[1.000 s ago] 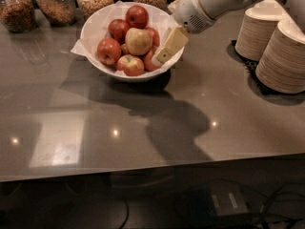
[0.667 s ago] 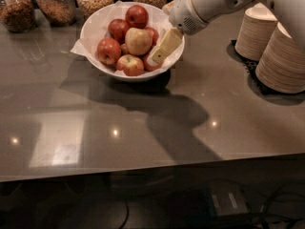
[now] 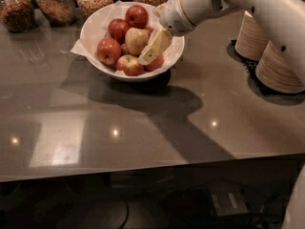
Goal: Pick apple from white bowl
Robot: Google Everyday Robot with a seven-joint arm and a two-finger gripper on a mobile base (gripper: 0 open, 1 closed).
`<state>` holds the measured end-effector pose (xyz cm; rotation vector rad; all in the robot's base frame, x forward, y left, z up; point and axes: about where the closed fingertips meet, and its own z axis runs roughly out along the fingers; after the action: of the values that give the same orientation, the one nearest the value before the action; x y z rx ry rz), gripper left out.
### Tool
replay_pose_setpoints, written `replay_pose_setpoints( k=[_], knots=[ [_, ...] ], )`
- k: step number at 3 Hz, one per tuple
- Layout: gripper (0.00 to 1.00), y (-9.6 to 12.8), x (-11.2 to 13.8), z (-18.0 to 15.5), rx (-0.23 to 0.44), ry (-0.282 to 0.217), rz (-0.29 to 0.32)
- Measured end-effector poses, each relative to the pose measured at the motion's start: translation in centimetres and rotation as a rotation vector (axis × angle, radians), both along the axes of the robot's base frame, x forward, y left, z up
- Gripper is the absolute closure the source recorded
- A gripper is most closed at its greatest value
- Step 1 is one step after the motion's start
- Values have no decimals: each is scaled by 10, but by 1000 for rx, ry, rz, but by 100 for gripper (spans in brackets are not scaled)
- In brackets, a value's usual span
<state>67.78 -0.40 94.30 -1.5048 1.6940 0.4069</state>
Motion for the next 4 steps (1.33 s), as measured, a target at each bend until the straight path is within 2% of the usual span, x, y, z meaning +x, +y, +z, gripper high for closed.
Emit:
replay_pose_setpoints(
  k=[2,3,4],
  knots=[
    [0,26,11,-5,21,7,45],
    [9,26,11,-5,21,7,45],
    [24,21,9,-19,4,28,29]
  ],
)
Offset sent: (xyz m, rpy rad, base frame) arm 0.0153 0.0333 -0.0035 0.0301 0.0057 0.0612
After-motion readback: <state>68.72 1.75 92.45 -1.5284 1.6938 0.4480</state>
